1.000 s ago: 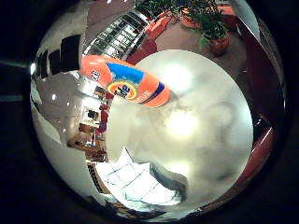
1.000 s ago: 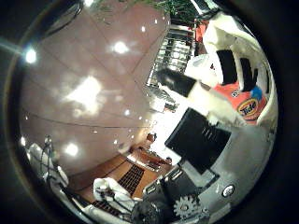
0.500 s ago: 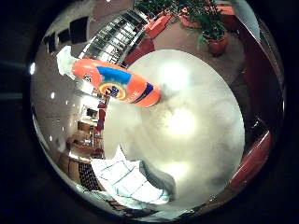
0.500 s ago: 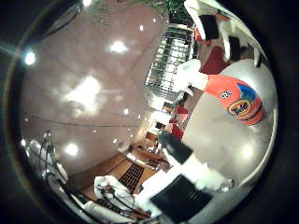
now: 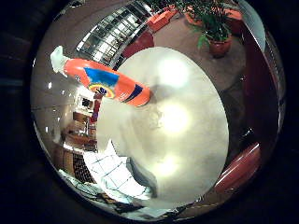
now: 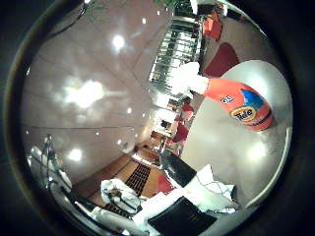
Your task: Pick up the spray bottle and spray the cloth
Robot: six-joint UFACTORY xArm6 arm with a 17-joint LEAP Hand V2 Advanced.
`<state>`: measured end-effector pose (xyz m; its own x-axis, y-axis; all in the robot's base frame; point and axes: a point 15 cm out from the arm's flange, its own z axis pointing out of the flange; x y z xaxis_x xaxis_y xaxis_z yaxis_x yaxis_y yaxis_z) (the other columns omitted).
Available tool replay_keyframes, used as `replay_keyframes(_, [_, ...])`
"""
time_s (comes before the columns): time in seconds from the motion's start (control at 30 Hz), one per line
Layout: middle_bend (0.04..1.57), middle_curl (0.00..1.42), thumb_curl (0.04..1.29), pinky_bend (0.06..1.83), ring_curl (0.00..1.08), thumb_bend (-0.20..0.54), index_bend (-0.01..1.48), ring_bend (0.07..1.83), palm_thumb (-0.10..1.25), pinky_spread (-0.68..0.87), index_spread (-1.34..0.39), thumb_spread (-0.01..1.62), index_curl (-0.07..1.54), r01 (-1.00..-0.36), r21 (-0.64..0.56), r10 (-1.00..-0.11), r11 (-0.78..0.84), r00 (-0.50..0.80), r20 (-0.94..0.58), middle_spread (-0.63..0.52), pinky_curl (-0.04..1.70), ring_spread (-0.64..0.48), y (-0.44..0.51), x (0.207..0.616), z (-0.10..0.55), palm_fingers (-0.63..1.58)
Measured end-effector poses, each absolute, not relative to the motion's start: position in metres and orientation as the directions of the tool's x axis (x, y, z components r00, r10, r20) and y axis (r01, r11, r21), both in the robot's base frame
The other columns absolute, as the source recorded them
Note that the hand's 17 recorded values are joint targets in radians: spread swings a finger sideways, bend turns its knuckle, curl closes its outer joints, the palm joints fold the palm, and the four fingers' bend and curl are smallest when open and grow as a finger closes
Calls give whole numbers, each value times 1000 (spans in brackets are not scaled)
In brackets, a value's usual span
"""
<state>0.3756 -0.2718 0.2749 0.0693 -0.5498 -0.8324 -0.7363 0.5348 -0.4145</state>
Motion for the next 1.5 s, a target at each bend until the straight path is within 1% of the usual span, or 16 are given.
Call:
replay_keyframes(0.4, [225, 321, 313, 428, 245, -26, 149, 383, 568, 363, -178, 1020, 267, -779, -402, -543, 481, 95, -835, 192, 366, 207, -266, 416, 274, 21])
replay_keyframes(0.57, [224, 326, 307, 429, 247, -26, 146, 382, 554, 360, -171, 1012, 257, -800, -387, -535, 458, 100, -839, 193, 347, 212, -260, 437, 268, 30])
replay_keyframes(0.83, [241, 332, 303, 416, 250, -27, 148, 384, 549, 365, -149, 1006, 252, -831, -377, -526, 410, 122, -842, 194, 325, 210, -235, 458, 263, 56])
replay_keyframes(0.97, [261, 335, 301, 397, 252, -26, 150, 396, 548, 366, -125, 1002, 254, -848, -365, -523, 385, 125, -843, 196, 314, 211, -218, 470, 252, 102])
replay_keyframes(1.03, [273, 336, 301, 391, 256, -26, 148, 429, 548, 362, -110, 1001, 252, -857, -363, -520, 366, 135, -843, 190, 309, 204, -207, 475, 251, 153])
replay_keyframes(1.13, [305, 345, 301, 378, 273, -30, 155, 505, 531, 335, -105, 983, 261, -866, -367, -527, 341, 147, -837, 146, 299, 162, -193, 484, 249, 279])
replay_keyframes(1.17, [329, 351, 302, 377, 277, -29, 156, 538, 529, 314, -108, 981, 261, -868, -368, -530, 333, 151, -834, 124, 294, 137, -189, 487, 248, 339])
replay_keyframes(1.23, [412, 380, 302, 376, 300, -26, 159, 627, 532, 237, -125, 982, 264, -875, -370, -530, 314, 162, -833, 44, 284, 47, -178, 492, 248, 471])
replay_keyframes(1.27, [489, 409, 303, 385, 319, -25, 161, 695, 535, 163, -150, 984, 265, -878, -370, -529, 303, 168, -832, -11, 279, -22, -172, 494, 248, 580])
replay_keyframes(1.3, [532, 430, 305, 438, 347, -24, 161, 765, 542, 87, -176, 982, 268, -881, -369, -527, 295, 173, -832, -50, 294, -75, -167, 496, 247, 700])
replay_keyframes(1.33, [574, 452, 306, 510, 364, -23, 169, 828, 549, -26, -208, 982, 266, -884, -370, -524, 287, 178, -833, -102, 302, -132, -162, 498, 247, 821])
replay_keyframes(1.37, [660, 499, 308, 607, 399, -24, 193, 892, 555, -155, -257, 979, 281, -885, -370, -526, 281, 181, -831, -156, 336, -183, -158, 500, 247, 970])
replay_keyframes(1.4, [700, 531, 308, 681, 428, -26, 227, 931, 557, -234, -294, 978, 309, -887, -370, -525, 276, 183, -831, -185, 370, -210, -155, 501, 246, 1066])
replay_keyframes(1.43, [733, 559, 308, 736, 455, -26, 262, 961, 561, -279, -319, 976, 339, -888, -367, -523, 275, 182, -833, -203, 404, -225, -152, 501, 245, 1108])
replay_keyframes(1.47, [782, 588, 311, 789, 476, -22, 332, 987, 571, -306, -340, 977, 377, -890, -367, -523, 270, 184, -832, -210, 435, -236, -148, 503, 244, 1162])
replay_keyframes(1.5, [840, 624, 315, 866, 504, -17, 433, 1028, 593, -325, -361, 975, 432, -892, -366, -524, 265, 186, -831, -220, 479, -249, -143, 505, 243, 1218])
